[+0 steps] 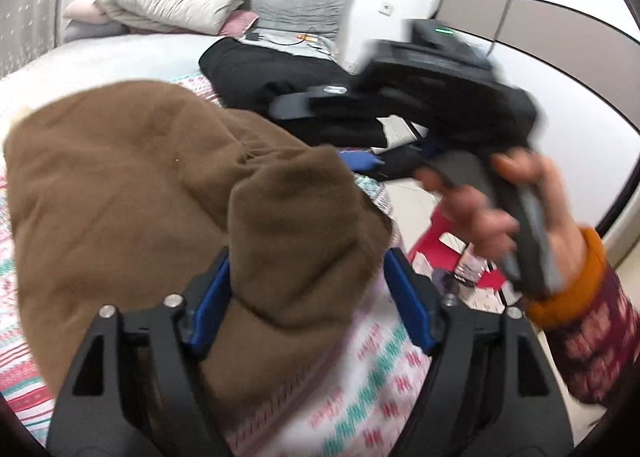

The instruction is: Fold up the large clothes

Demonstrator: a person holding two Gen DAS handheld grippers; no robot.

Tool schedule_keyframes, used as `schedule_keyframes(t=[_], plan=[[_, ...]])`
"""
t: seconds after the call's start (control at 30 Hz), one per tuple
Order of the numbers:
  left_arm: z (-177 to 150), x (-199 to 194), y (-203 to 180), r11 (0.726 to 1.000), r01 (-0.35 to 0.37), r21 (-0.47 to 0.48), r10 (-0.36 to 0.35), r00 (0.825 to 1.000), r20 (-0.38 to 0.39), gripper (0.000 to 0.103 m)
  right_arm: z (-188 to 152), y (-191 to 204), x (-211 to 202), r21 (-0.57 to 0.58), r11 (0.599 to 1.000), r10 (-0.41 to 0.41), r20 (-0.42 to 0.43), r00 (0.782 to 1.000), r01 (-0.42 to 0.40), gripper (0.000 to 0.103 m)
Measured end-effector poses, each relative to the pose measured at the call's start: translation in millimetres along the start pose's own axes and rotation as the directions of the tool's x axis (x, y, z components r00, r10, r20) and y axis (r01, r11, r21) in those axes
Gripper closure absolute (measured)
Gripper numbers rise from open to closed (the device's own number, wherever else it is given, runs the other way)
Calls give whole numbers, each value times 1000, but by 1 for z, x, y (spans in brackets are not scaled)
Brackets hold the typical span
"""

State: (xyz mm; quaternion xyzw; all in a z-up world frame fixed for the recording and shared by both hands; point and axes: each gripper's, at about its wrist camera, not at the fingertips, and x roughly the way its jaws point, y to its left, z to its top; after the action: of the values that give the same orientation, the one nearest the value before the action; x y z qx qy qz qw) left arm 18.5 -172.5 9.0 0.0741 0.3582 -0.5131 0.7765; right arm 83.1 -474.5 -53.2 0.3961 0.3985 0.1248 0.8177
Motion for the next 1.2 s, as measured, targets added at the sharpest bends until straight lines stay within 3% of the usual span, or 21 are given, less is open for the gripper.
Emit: schedule_keyframes(t=[0.13,0.23,0.3,0.4,0.47,0.57,0.67,0.7,0.73,0.77,0.87,0.93,1.03,1.13,1.2], plan=[[-13,-39,0,999,45,6,-45,999,0,26,9,10,11,-22,1000,9,-64,998,-10,26],[-23,-63,14,999,24,-37,-24,1000,-2,26,18,8,18,-17,999,-35,-105,994,33,26],[-30,-79,30,998,-45,-53,45,999,3,25,28,11,14,-21,998,-56,-87,995,54,26],[-40,-87,54,986,-154,-69,155,988,0,25,34,23,6,-59,998,-14,-61,998,11,26],[-46,-90,69,975,-195,-102,195,981,-10,25,33,34,8,-79,996,26,-89,996,-33,26],[-49,-78,92,963,-213,-165,213,977,-22,25,21,53,32,-143,987,41,-217,975,-73,26],[-50,-57,110,946,-237,-221,230,972,-57,25,6,59,65,-202,979,-95,-321,942,29,27],[-50,-50,117,940,-238,-245,229,971,-65,25,-1,60,77,-245,967,-159,-338,928,76,31],[-46,-46,123,933,-236,-270,226,972,-69,26,-8,60,81,-275,957,-191,-337,922,97,62],[-46,-45,126,929,-228,-292,217,974,-68,25,-10,63,82,-292,950,-203,-326,923,106,79],[-40,-49,127,924,-202,-323,201,979,-37,26,-3,70,48,-252,968,-53,-238,970,-9,90],[-35,-51,121,932,-170,-319,176,984,-10,26,-1,71,31,-236,971,-4,-187,982,-40,90],[-37,-39,113,937,-124,-327,123,992,-25,25,-10,46,19,-206,978,-19,-140,990,-10,90],[-41,-25,100,947,-188,-260,184,982,-43,19,-25,4,30,-163,985,-87,-158,984,61,82],[-42,-19,94,945,-231,-231,224,973,-57,17,-30,-3,26,-146,988,-65,-137,988,45,76]])
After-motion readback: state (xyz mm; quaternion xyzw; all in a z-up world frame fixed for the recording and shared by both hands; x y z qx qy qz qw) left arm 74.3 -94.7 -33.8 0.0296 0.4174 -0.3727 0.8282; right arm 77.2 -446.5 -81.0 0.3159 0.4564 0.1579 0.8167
